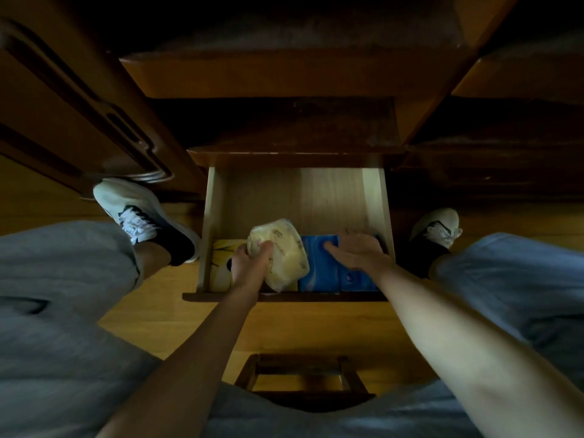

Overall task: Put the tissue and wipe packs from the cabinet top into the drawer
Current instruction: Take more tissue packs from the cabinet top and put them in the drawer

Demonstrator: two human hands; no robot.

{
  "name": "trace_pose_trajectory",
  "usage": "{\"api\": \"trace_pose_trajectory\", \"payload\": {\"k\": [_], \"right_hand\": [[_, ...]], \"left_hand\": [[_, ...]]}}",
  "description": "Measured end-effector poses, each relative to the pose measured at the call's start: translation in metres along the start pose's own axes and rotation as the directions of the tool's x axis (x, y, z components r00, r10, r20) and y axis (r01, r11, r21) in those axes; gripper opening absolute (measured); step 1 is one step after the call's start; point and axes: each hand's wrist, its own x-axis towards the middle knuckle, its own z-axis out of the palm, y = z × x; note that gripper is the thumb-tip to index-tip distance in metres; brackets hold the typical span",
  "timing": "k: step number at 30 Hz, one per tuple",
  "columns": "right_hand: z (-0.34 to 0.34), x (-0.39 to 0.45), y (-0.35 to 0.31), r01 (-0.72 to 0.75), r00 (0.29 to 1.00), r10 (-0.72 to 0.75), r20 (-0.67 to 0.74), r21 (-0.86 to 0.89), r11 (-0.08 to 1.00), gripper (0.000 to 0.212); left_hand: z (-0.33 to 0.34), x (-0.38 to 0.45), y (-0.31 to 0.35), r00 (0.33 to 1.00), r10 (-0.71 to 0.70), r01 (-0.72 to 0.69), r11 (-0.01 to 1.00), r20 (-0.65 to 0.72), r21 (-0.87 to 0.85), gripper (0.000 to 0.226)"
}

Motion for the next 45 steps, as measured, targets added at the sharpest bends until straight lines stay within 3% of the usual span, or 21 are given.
{"api": "trace_pose_trajectory", "payload": {"k": [3, 7, 8, 11, 14, 17, 19, 22, 25, 28, 31, 35, 40, 45], "right_hand": [[-0.001, -0.002, 0.004, 0.001, 0.997, -0.003, 0.077, 0.024, 1.0, 0.076], [0.005, -0.024, -0.009, 0.066, 0.992, -0.025, -0.125, 0.343, 0.937, 0.074], [0.004, -0.03, -0.015, 0.102, 0.989, -0.039, -0.145, 0.459, 0.882, 0.076], [-0.008, -0.043, -0.036, 0.086, 0.992, -0.129, -0.011, 0.804, 0.589, 0.07], [-0.013, -0.049, -0.044, 0.11, 0.967, -0.251, 0.043, 0.817, 0.566, 0.05], [-0.013, -0.053, -0.033, 0.121, 0.927, -0.358, 0.113, 0.813, 0.57, 0.031], [-0.021, -0.055, -0.027, 0.106, 0.95, -0.303, 0.077, 0.833, 0.543, 0.035], [-0.037, -0.05, -0.021, 0.111, 0.992, -0.115, -0.059, 0.842, 0.529, 0.058], [-0.044, -0.045, -0.018, 0.119, 0.992, -0.104, -0.077, 0.852, 0.51, 0.051], [-0.043, -0.044, -0.013, 0.002, 0.992, -0.108, 0.07, 0.833, 0.553, 0.061], [-0.038, -0.041, -0.008, -0.079, 0.969, -0.149, 0.196, 0.823, 0.563, 0.053], [-0.035, -0.028, -0.021, -0.046, 0.994, -0.058, 0.09, 0.853, 0.52, 0.038], [-0.041, 0.004, -0.057, -0.034, 0.998, 0.063, 0.007, 0.892, 0.45, 0.027], [-0.037, 0.037, -0.103, -0.05, 0.996, 0.085, 0.01, 0.873, 0.485, 0.033]], "left_hand": [[0.002, 0.0, -0.003, 0.999, -0.032, 0.035, 0.996, 0.034, -0.08, 0.05], [0.005, -0.003, -0.004, 0.992, -0.056, 0.083, 0.966, 0.116, -0.245, 0.034], [0.006, -0.004, -0.004, 0.987, -0.06, 0.102, 0.95, 0.15, -0.295, 0.032], [0.008, -0.005, 0.003, 0.966, -0.032, 0.142, 0.895, 0.256, -0.424, 0.035], [0.003, -0.007, 0.014, 0.974, -0.024, 0.118, 0.904, 0.226, -0.411, 0.042], [-0.005, -0.005, 0.019, 0.984, 0.082, -0.051, 0.98, 0.16, -0.192, 0.035], [-0.009, -0.002, 0.02, 0.972, 0.136, -0.112, 0.985, 0.194, -0.129, 0.028], [-0.01, -0.005, 0.021, 0.925, 0.225, -0.216, 0.974, 0.305, -0.061, 0.031], [-0.006, -0.009, 0.021, 0.901, 0.277, -0.274, 0.96, 0.332, -0.057, 0.014], [-0.009, -0.005, 0.018, 0.937, 0.257, -0.237, 0.965, 0.237, -0.107, 0.02], [-0.016, -0.003, 0.017, 0.925, 0.334, -0.34, 0.94, 0.183, 0.002, 0.017], [-0.02, -0.004, 0.025, 0.901, 0.432, -0.434, 0.898, 0.051, 0.074, 0.009], [-0.067, 0.022, 0.028, 0.862, 0.441, -0.378, 0.888, -0.252, 0.262, 0.023], [-0.094, 0.04, 0.014, 0.87, 0.438, -0.332, 0.86, -0.225, 0.388, 0.029]]}}
